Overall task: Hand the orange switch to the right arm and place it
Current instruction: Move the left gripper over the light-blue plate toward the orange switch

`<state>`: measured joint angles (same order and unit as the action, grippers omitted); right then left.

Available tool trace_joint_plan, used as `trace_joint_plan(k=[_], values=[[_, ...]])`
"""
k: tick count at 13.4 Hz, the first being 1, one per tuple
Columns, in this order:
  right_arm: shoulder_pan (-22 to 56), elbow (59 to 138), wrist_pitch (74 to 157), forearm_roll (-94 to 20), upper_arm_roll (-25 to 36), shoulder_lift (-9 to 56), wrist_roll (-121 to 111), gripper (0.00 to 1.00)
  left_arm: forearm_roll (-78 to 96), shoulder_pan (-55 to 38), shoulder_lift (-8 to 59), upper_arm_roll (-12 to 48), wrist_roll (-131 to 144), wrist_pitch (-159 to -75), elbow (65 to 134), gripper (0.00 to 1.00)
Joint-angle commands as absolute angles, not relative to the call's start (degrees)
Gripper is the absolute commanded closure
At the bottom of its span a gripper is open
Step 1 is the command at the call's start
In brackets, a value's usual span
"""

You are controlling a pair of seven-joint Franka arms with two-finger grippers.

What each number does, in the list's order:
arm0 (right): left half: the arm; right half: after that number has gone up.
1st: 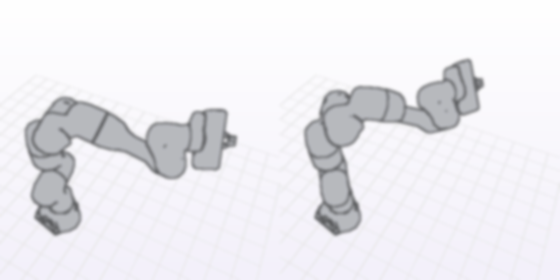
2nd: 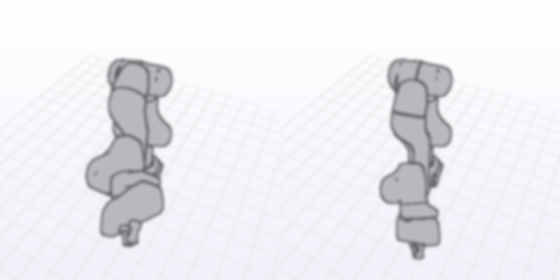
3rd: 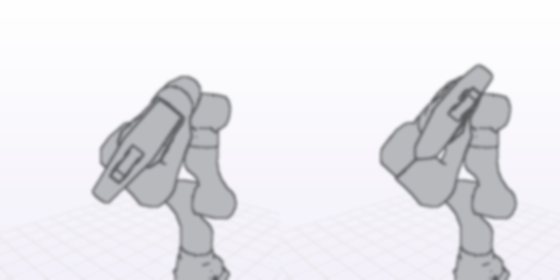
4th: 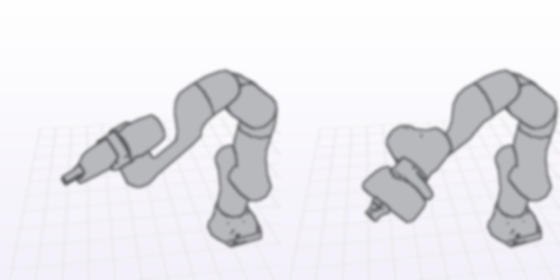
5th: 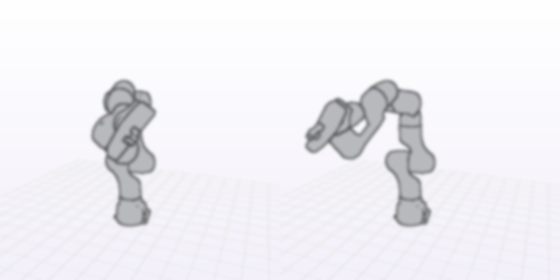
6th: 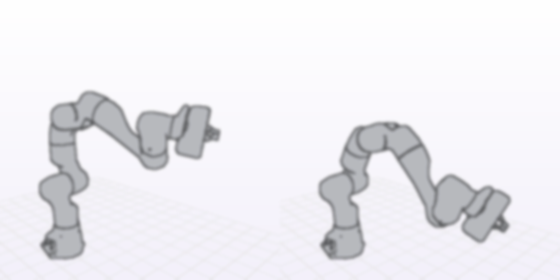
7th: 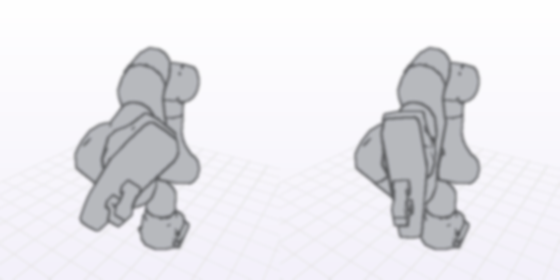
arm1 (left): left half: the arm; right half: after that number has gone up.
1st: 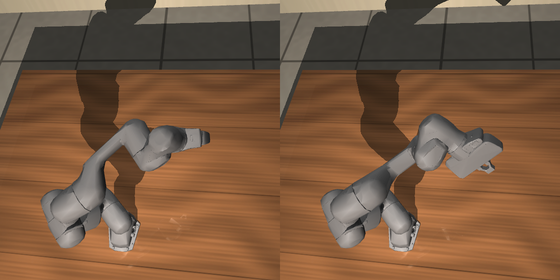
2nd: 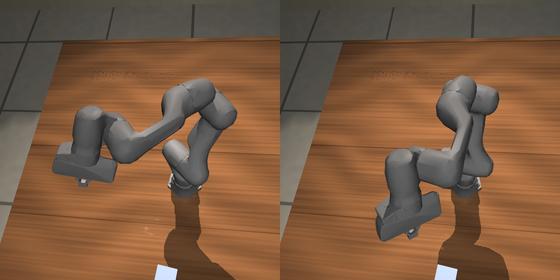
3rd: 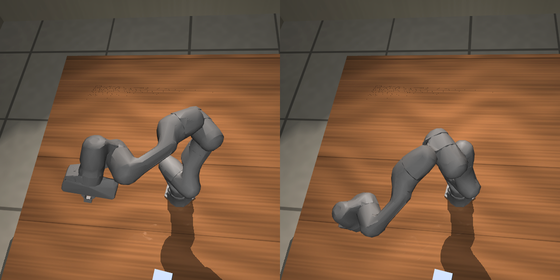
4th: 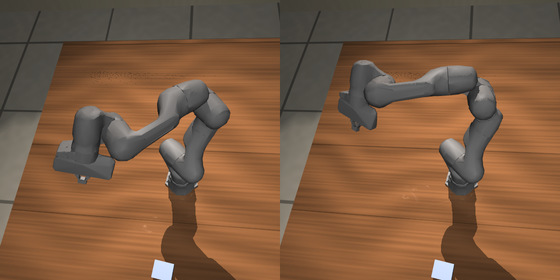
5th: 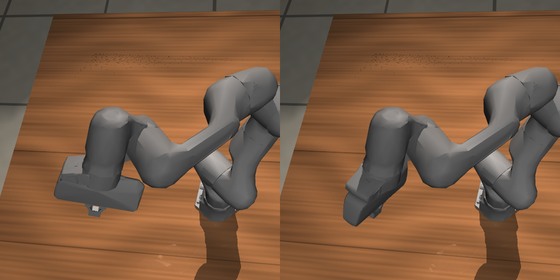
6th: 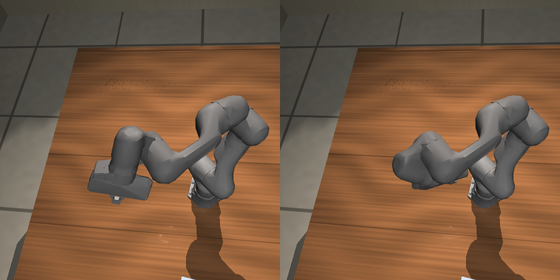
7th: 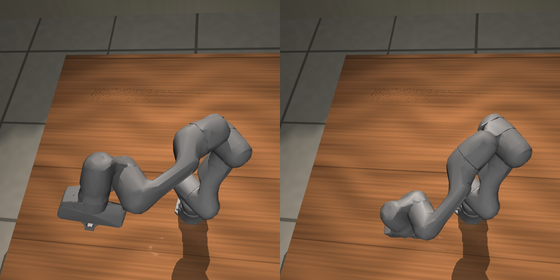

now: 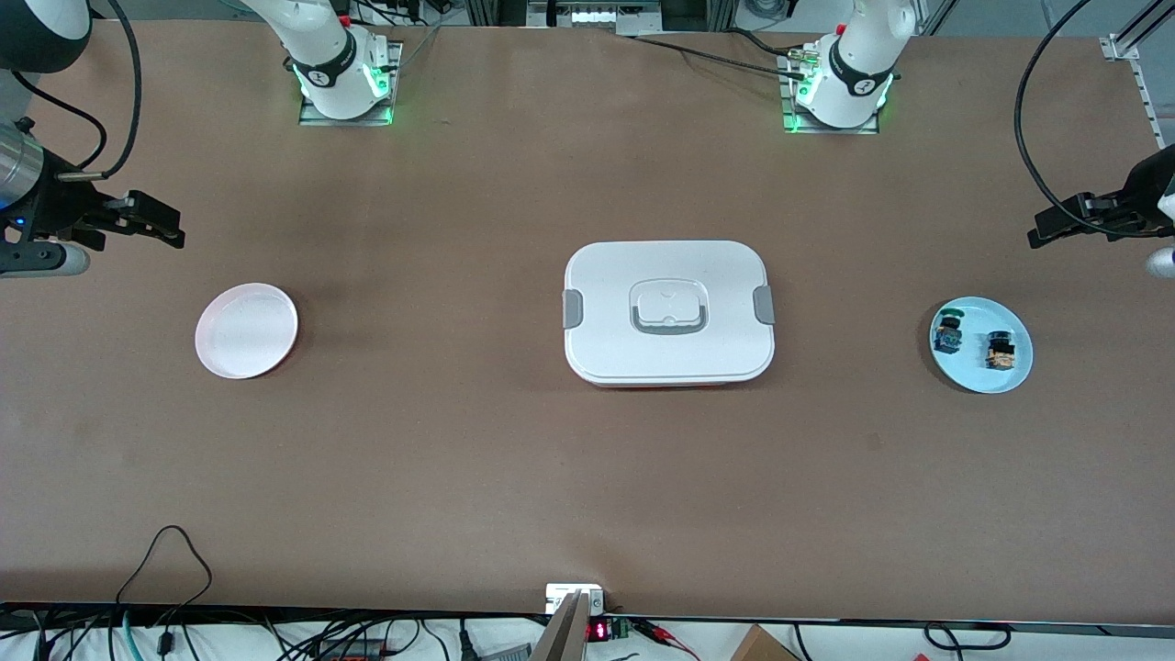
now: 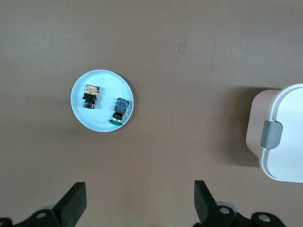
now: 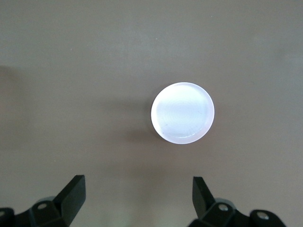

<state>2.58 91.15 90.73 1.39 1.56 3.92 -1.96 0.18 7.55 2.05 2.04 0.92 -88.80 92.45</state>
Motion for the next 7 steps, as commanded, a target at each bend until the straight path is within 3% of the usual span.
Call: trace_joint_plan(k=[1, 7], values=[[2.6, 90.4, 89.8, 1.2, 1.5, 3.9, -2.4, 0.00, 0.3, 7.8, 2.3, 2.2, 0.7, -86.8, 91.2, 0.00], [2.5, 90.3, 89.6, 1.1, 1.5, 3.5, -2.4, 0.00, -0.7, 7.3, 3.8, 2.4, 1.4, -86.2, 88.6, 0.00]])
